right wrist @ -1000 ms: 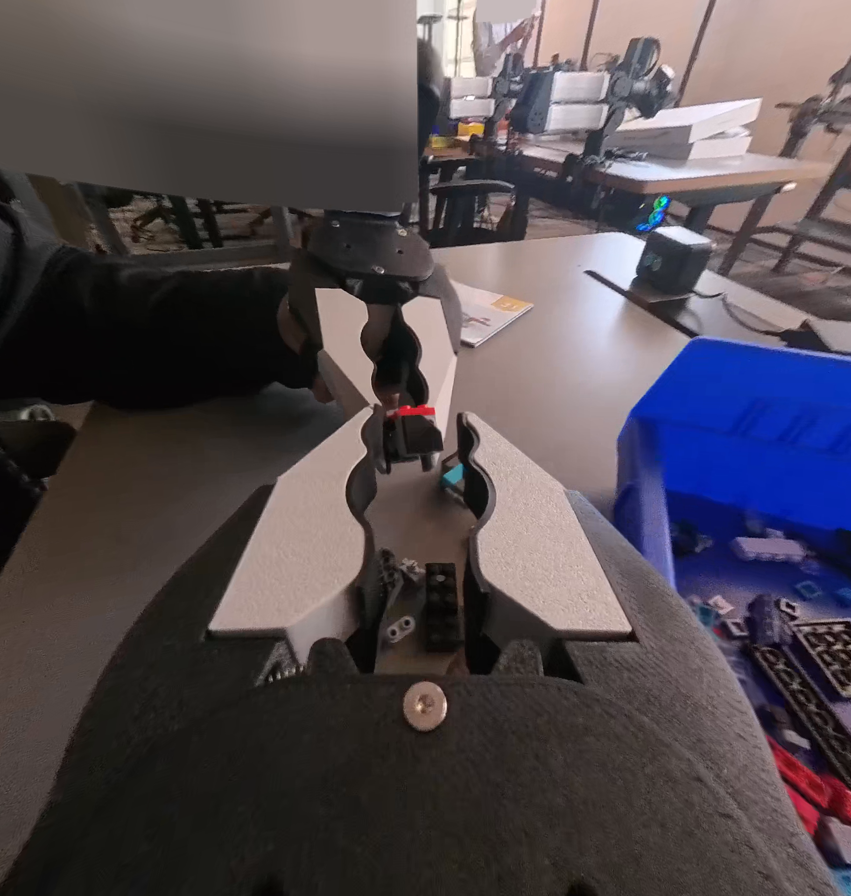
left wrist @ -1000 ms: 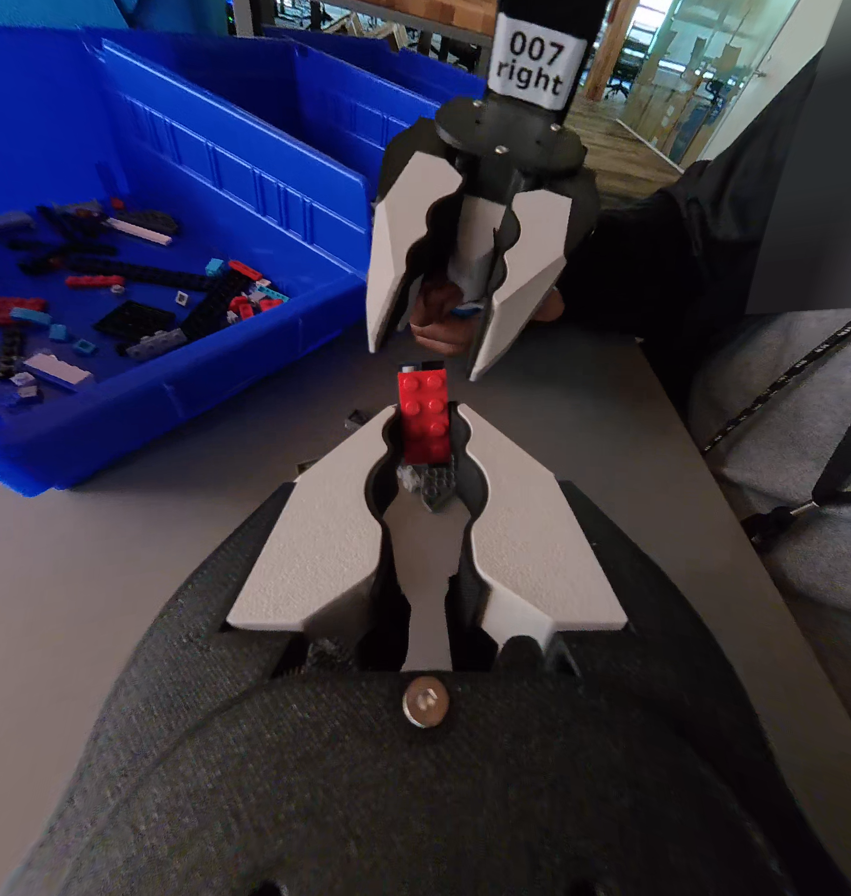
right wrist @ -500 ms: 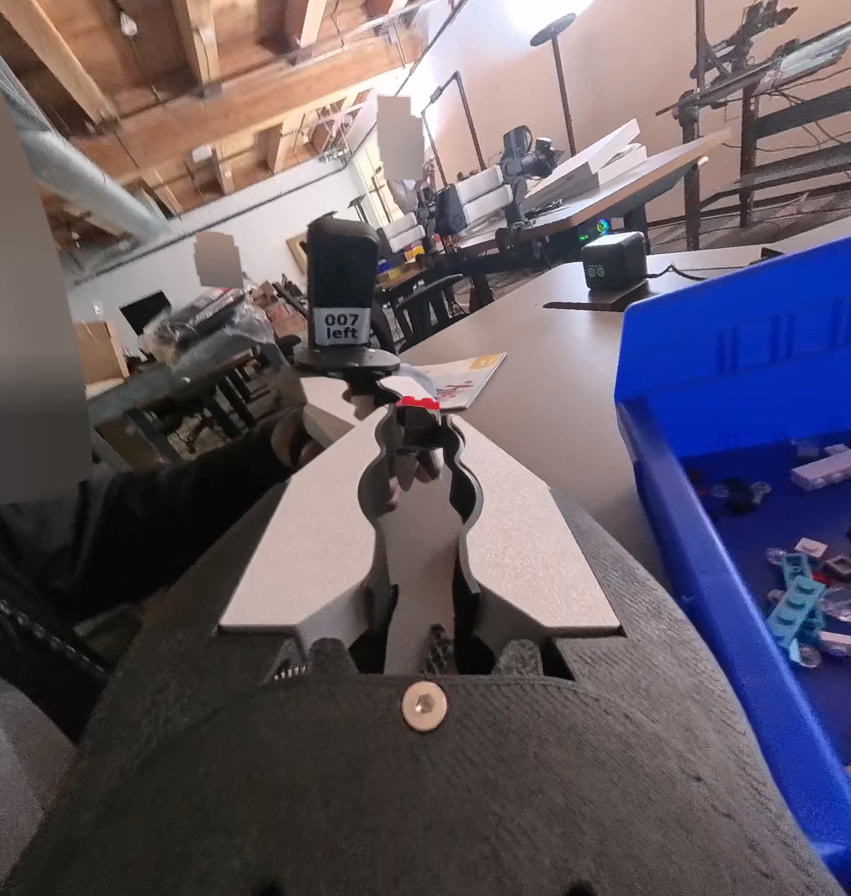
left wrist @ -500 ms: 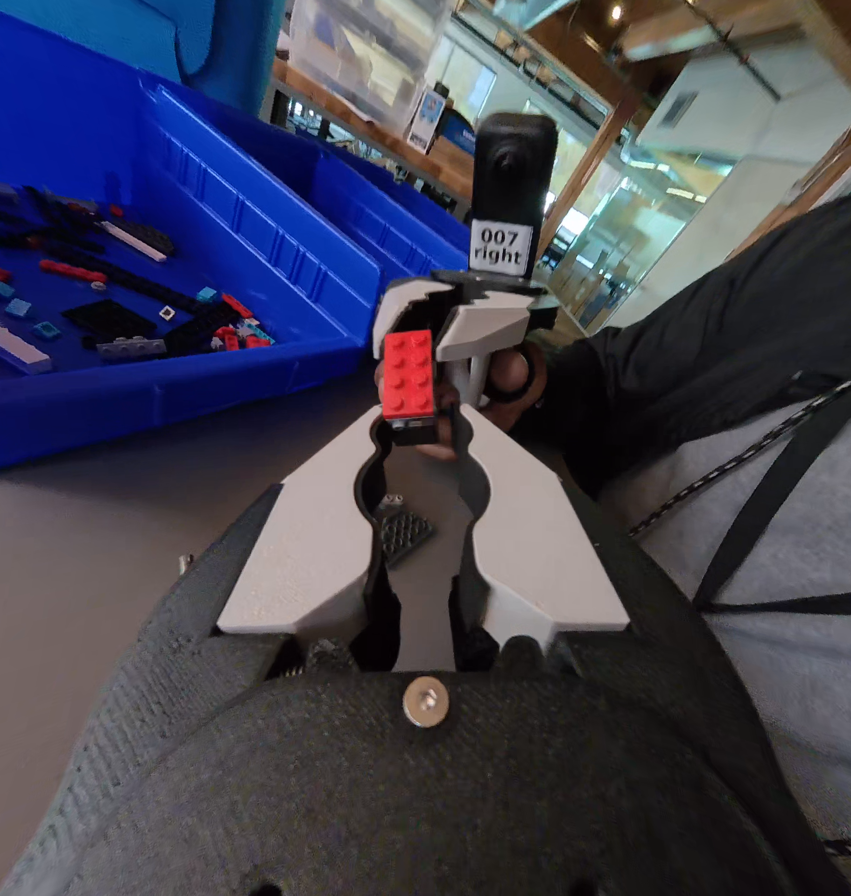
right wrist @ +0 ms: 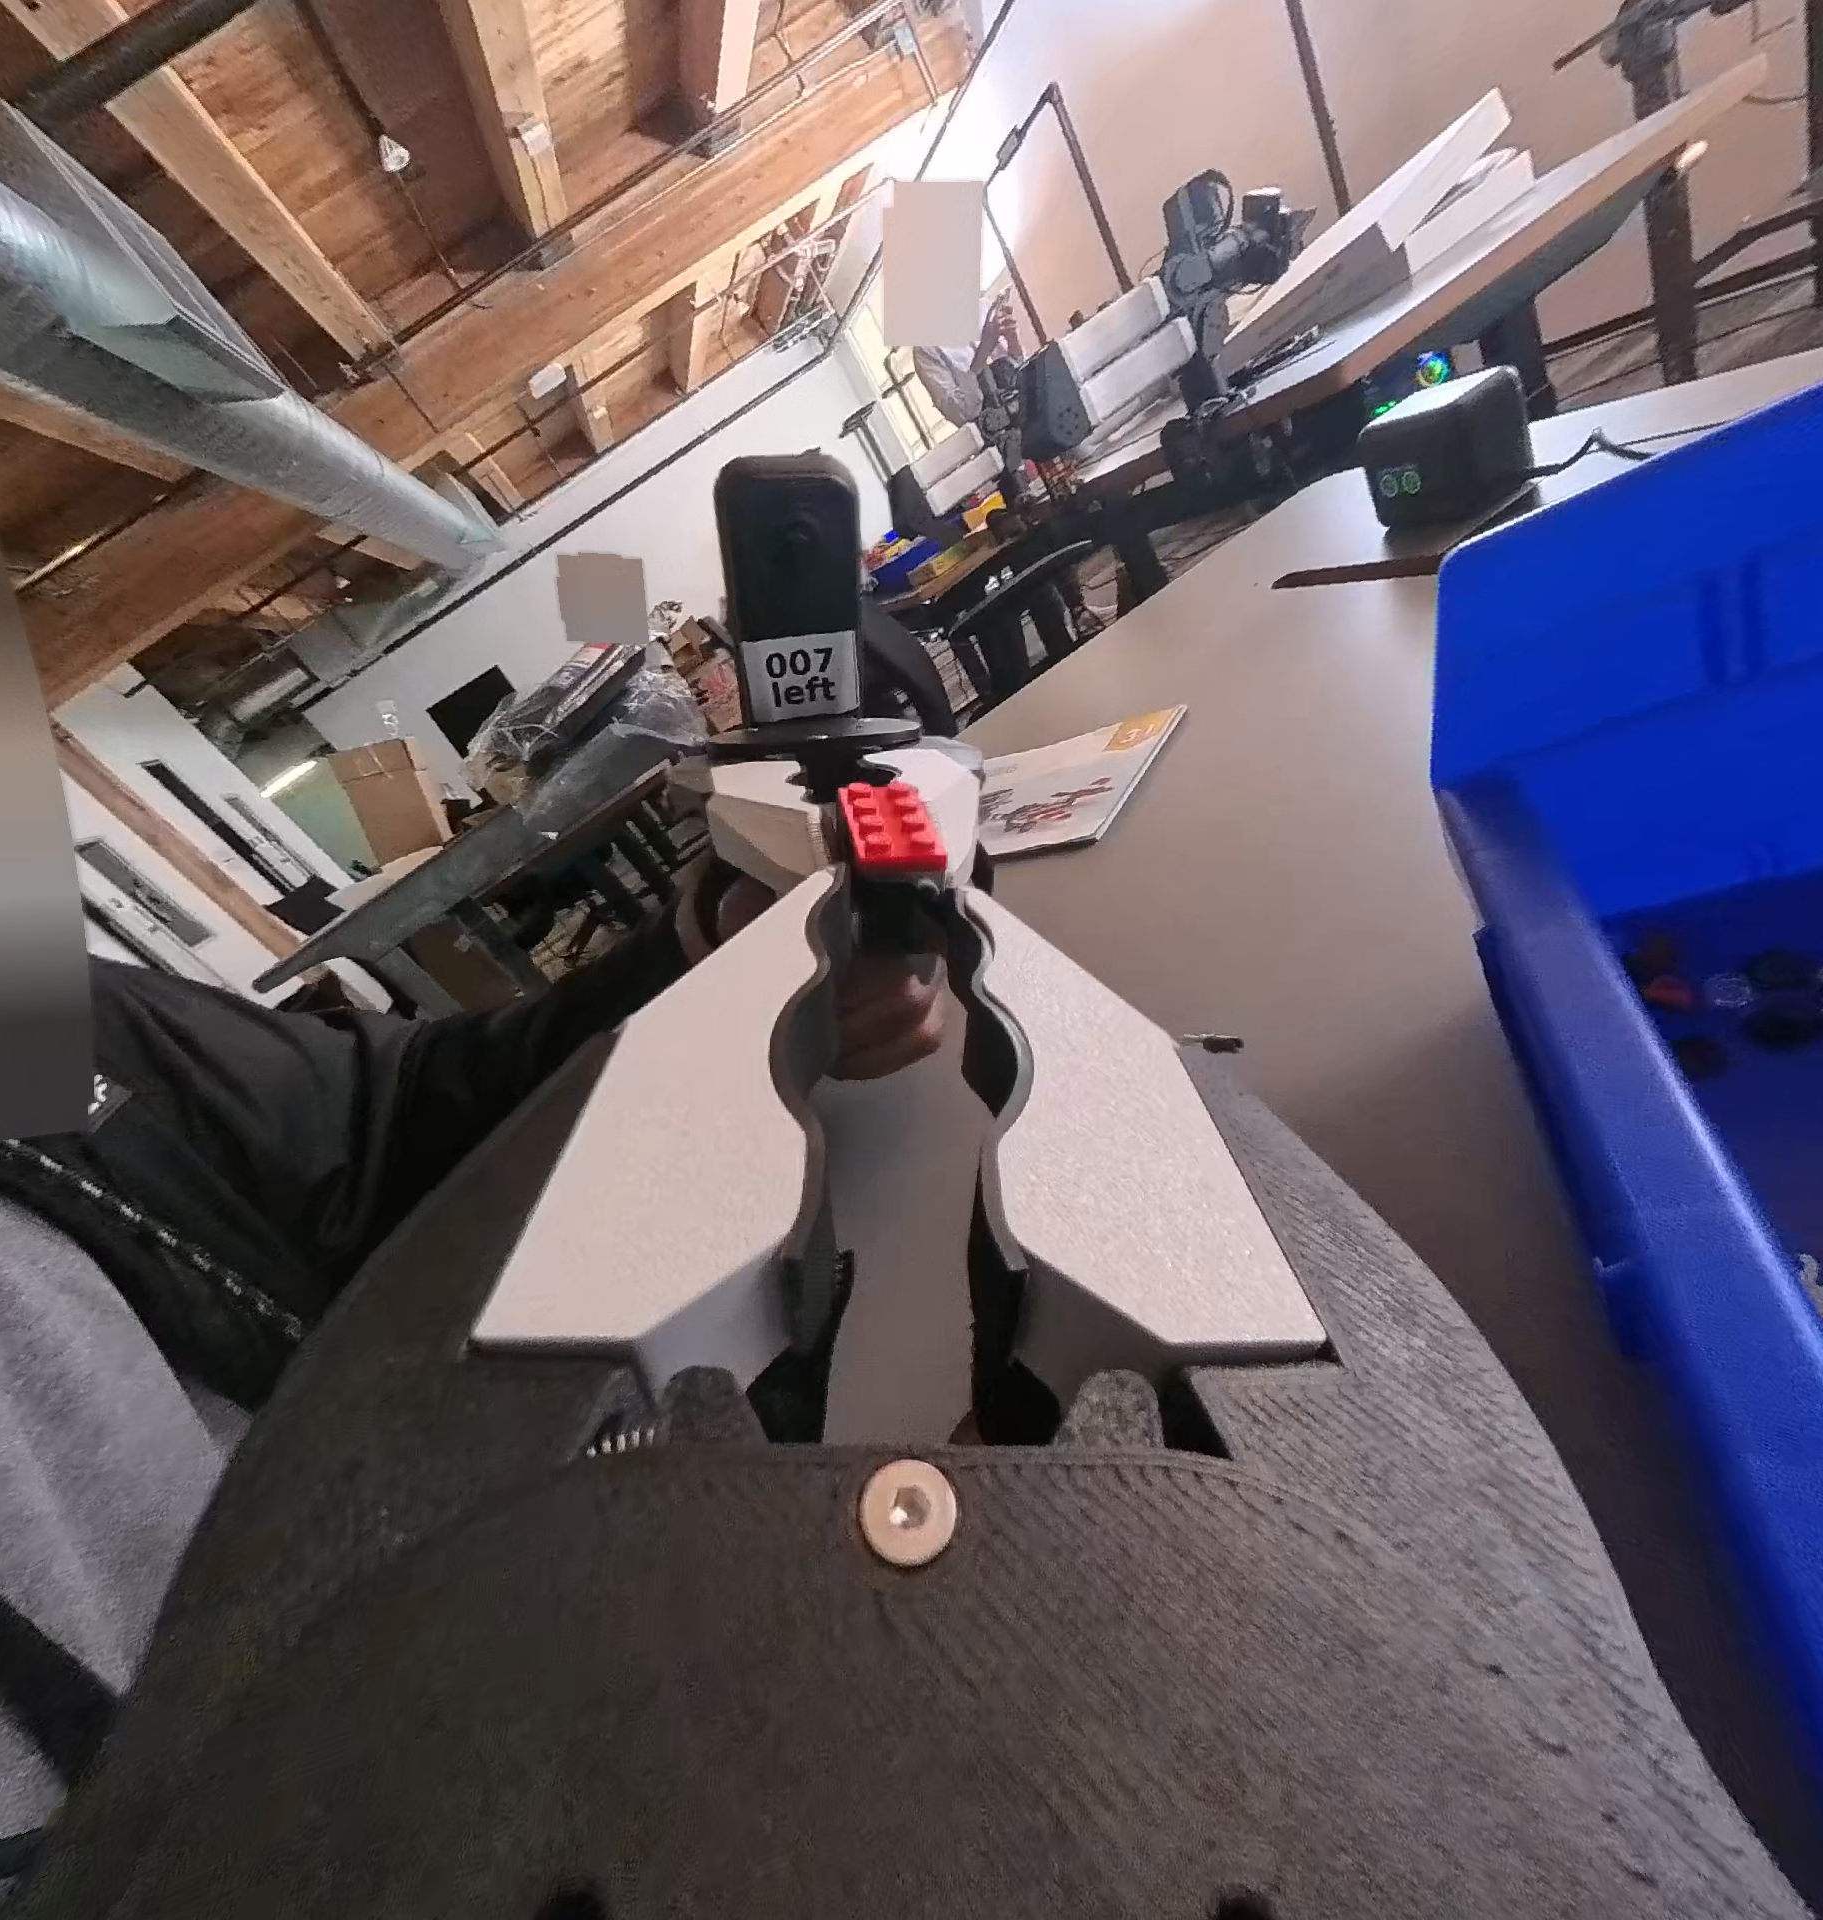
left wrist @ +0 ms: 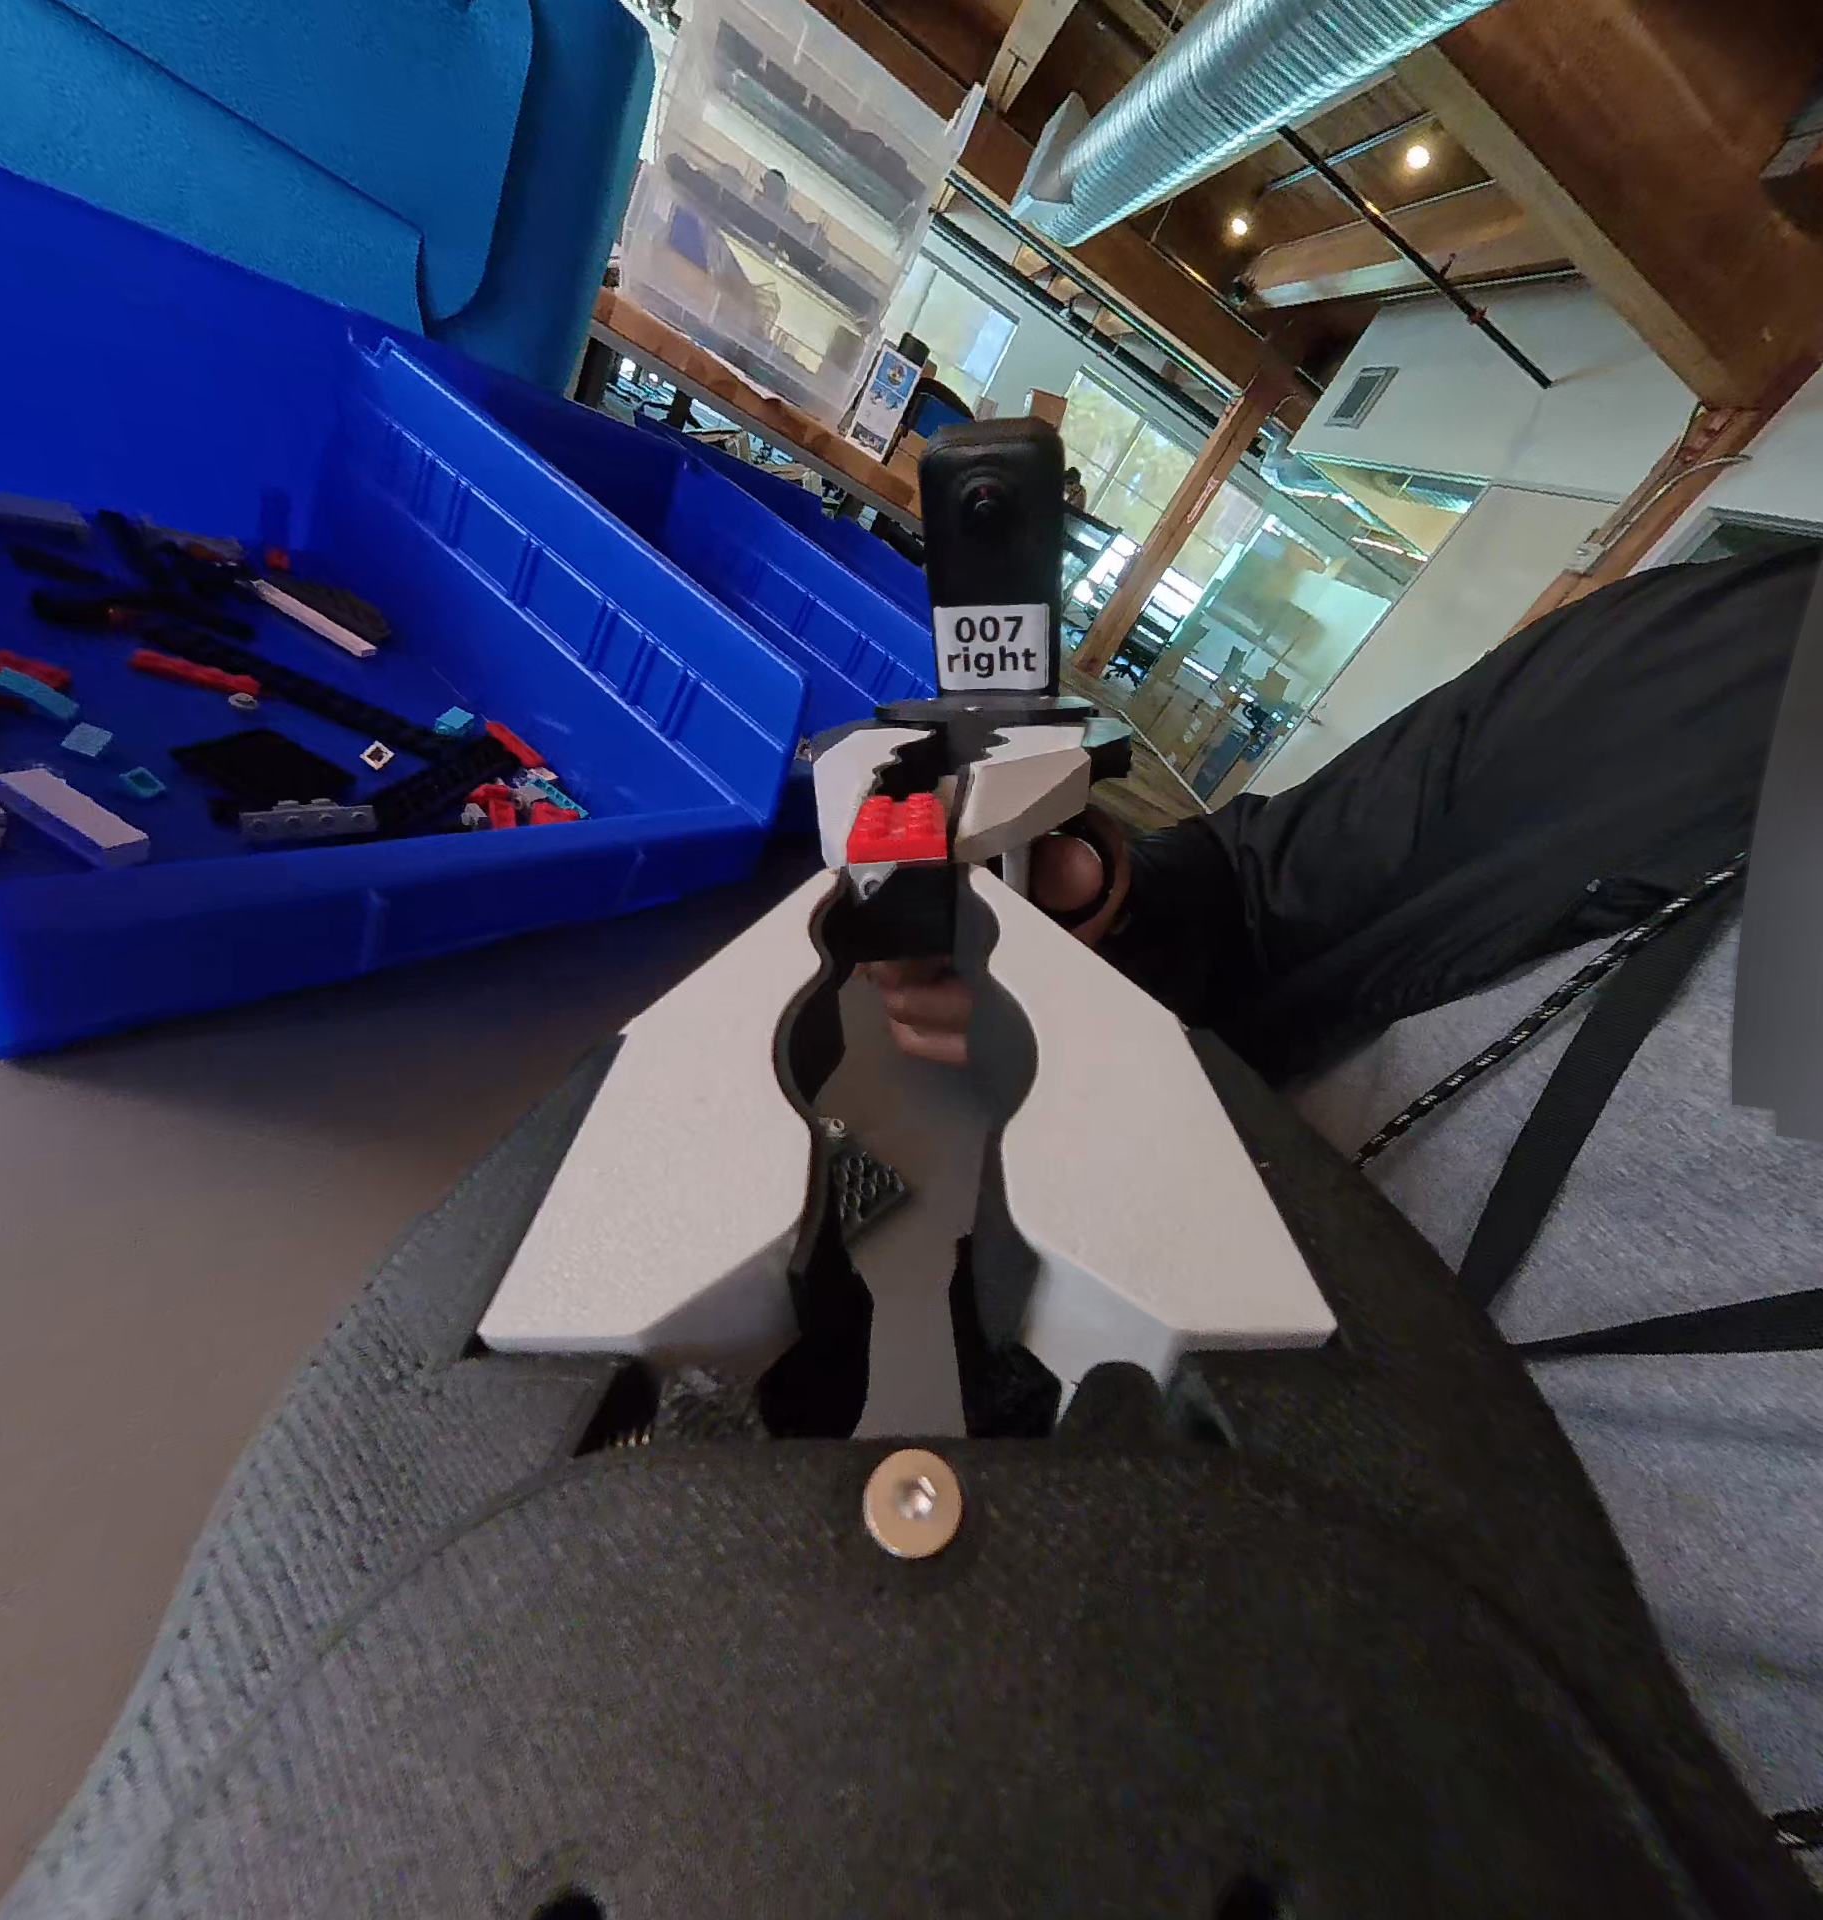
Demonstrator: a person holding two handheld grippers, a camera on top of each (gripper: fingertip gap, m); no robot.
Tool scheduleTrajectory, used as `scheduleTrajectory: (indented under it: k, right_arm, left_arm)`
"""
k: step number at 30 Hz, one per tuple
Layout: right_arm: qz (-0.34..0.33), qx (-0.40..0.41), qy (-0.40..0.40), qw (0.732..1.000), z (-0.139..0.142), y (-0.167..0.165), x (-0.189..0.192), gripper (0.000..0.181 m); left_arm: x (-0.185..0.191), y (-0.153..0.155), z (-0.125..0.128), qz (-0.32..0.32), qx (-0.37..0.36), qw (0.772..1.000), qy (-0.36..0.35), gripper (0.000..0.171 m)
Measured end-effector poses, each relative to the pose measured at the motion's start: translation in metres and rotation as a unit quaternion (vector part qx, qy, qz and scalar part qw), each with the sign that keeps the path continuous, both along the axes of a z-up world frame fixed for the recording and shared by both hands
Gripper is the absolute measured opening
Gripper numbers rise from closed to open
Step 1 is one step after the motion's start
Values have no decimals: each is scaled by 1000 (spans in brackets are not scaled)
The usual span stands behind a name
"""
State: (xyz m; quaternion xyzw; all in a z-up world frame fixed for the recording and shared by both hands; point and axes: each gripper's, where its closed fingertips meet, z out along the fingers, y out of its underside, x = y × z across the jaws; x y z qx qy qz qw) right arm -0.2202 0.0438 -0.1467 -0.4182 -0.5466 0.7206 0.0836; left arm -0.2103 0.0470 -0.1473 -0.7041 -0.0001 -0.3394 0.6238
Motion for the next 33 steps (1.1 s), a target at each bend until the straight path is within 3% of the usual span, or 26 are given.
scheduleTrajectory:
  k: [10,16,27,33]
  right_arm:
    - [29,26,16,999,8,-1,7,27]
    - [31,49,6,998,1,-5,7,17]
    - [-51,-73,19,996,19,16,-3,17]
    - [-69,-88,33,993,22,15,-3,17]
  left_arm:
    - [8,-6,-4,-32,-23,999,27,17]
    - [12,-5,-7,-41,-31,999,18,18]
    - [-2,3,8,-1,7,996,-92,25]
    - [-2,5,16,5,29,992,-125,23]
